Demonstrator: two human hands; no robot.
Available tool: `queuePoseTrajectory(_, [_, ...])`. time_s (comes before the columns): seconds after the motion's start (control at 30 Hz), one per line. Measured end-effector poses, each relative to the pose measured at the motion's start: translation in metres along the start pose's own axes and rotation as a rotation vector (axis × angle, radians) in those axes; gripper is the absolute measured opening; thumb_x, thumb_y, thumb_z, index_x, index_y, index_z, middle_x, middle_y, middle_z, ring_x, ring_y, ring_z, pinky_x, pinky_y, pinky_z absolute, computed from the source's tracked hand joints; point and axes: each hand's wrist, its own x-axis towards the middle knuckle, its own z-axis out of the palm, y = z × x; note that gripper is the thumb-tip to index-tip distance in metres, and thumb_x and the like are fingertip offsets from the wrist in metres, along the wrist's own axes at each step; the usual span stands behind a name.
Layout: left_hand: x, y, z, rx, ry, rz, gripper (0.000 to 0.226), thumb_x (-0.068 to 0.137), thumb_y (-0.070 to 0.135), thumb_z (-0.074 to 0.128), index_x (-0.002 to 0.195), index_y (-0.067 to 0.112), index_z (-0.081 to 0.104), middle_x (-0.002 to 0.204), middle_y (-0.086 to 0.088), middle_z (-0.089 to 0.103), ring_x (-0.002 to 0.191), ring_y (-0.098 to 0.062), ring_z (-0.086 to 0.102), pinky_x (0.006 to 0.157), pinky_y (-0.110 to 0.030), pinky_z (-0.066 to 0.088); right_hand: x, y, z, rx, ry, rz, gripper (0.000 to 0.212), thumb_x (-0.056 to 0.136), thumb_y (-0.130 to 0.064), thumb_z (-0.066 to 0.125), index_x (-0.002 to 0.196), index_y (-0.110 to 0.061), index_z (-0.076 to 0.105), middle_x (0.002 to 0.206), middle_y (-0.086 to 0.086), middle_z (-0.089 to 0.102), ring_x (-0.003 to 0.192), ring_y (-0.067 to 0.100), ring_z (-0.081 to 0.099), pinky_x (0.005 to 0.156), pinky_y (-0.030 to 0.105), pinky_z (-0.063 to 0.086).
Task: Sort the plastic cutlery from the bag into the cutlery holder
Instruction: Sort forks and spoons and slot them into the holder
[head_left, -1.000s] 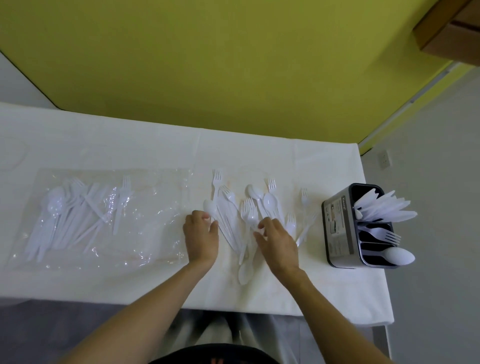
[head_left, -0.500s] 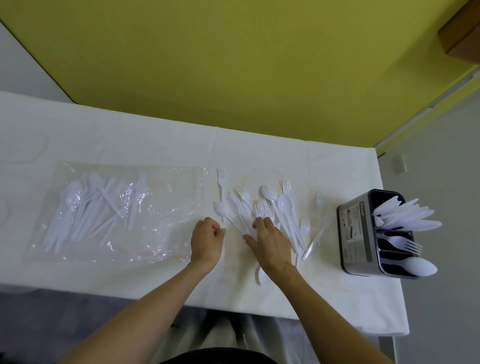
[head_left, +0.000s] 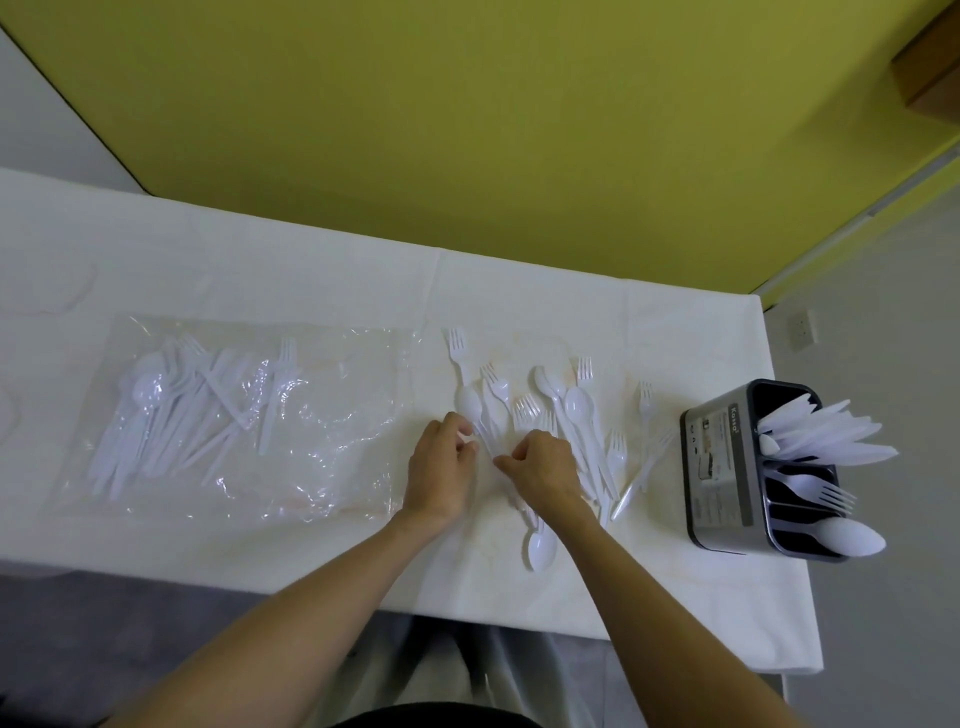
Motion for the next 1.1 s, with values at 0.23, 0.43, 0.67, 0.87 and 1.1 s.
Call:
queuePoseTrajectory(0.23, [-0.004, -0.009, 0.0, 0.177, -0.129, 0.309, 0.028, 0.096, 0.015, 0.049, 0.12, 0.023, 0.061, 0.093, 0.005, 0.046, 0.089, -0.015, 0.053, 0.081, -0.027, 0.049, -0.008, 0.006, -0.025, 0.213, -0.039, 0.03, 0.014, 0.084, -0.017, 0.07, 0.087, -0.004, 0.067, 0.079, 0.012, 0.07, 0.061, 0.021, 0.064, 0.066, 0.03, 0.056])
queuePoseTrajectory(0.43, [-0.013, -0.025, -0.01, 0.207, -0.062, 0.37, 0.03, 0.096, 0.01, 0.052, 0.123, 0.01, 0.062, 0.102, 0.001, 0.052, 0.095, -0.016, 0.053, 0.087, -0.028, 0.05, -0.011, 0.005, -0.022, 0.222, 0.025, 0.012, 0.014, 0.084, -0.017, 0.072, 0.089, -0.004, 0.068, 0.083, 0.01, 0.073, 0.068, 0.027, 0.071, 0.063, 0.026, 0.057])
queuePoseTrajectory(0.67, [-0.011, -0.03, -0.019, 0.172, -0.048, 0.298, 0.02, 0.095, 0.007, 0.05, 0.107, 0.012, 0.065, 0.098, 0.0, 0.051, 0.092, -0.017, 0.056, 0.081, -0.025, 0.047, -0.007, -0.007, 0.002, 0.008, 0.027, -0.09, 0.02, 0.085, -0.019, 0.07, 0.082, -0.008, 0.055, 0.076, 0.006, 0.058, 0.067, 0.02, 0.057, 0.062, 0.028, 0.048])
queuePoseTrajectory(0.87, [-0.012, -0.027, -0.018, 0.143, -0.061, 0.267, 0.021, 0.095, 0.007, 0.048, 0.108, 0.012, 0.064, 0.102, 0.0, 0.052, 0.095, -0.017, 0.056, 0.082, -0.026, 0.048, -0.001, -0.004, -0.004, -0.005, -0.041, -0.081, 0.037, 0.08, -0.012, 0.066, 0.056, -0.013, 0.038, 0.052, 0.002, 0.038, 0.048, 0.02, 0.051, 0.047, 0.022, 0.037])
queuePoseTrajectory(1.1, [-0.007, -0.005, -0.019, 0.057, -0.008, 0.207, 0.018, 0.095, 0.008, 0.051, 0.103, 0.015, 0.065, 0.099, 0.005, 0.052, 0.092, -0.015, 0.056, 0.08, -0.024, 0.046, -0.015, 0.006, -0.032, 0.268, -0.072, -0.112, 0.021, 0.084, -0.016, 0.07, 0.077, -0.005, 0.054, 0.076, 0.013, 0.066, 0.058, 0.014, 0.069, 0.056, 0.021, 0.056])
